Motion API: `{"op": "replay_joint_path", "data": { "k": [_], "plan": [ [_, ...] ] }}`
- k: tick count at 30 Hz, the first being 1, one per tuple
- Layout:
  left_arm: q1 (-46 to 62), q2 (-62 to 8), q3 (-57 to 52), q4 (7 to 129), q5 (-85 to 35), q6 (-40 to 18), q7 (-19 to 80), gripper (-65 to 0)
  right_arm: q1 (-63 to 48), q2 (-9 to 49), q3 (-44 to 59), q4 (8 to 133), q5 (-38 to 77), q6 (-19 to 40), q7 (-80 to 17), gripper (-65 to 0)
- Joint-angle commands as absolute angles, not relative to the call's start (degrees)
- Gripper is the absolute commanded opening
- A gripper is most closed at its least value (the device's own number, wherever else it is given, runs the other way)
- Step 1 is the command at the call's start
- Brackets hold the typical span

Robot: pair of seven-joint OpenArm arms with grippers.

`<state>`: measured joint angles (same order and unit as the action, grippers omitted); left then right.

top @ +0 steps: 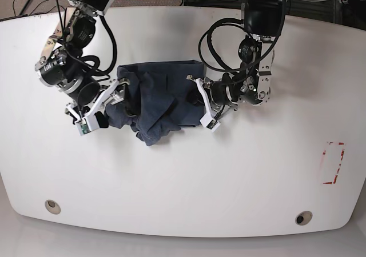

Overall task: Layout the t-shirt on the table in an organized manner, then fold the t-shirt properly
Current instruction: 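Grip the bundle's sides with both grippers and squeeze them together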

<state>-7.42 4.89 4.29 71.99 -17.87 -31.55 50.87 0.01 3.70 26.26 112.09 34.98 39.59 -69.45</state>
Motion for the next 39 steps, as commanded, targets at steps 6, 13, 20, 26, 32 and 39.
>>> {"op": "replay_joint_path", "data": {
  "k": [6, 13, 20, 26, 32, 39],
  "plan": [
    [-6.90, 4.70, 4.53, 71.25, -13.14, -30.90, 55.16, -65.0, 1.98, 6.37, 30.81, 104.48, 37.85, 40.00, -68.53, -15.5],
    [-6.90, 4.70, 4.62, 71.25, -13.14, -30.90, 55.16, -65.0, 2.15, 6.55, 30.99, 95.43, 45.58, 39.87, -68.79, -15.5],
    [-6.90, 4.44, 4.62, 71.25, -13.14, -30.90, 55.16, -65.0, 2.59, 6.29, 30.99, 86.90, 51.47, 39.78, -68.53, -15.7],
    [-6.90, 4.35, 4.62, 71.43, -13.14, -30.90, 55.16, -65.0, 3.56, 5.93, 30.99, 85.32, 51.65, 39.78, -68.35, -16.2],
    [-6.81, 4.26, 4.62, 71.08, -13.05, -30.90, 55.16, -65.0, 4.18, 4.44, 30.81, 85.49, 51.65, 40.00, -68.35, -26.6],
    [-6.90, 4.26, 4.53, 71.08, -12.97, -30.90, 55.16, -65.0, 3.91, 3.65, 30.46, 88.75, 51.74, 40.00, -68.62, -64.8]
  ]
}}
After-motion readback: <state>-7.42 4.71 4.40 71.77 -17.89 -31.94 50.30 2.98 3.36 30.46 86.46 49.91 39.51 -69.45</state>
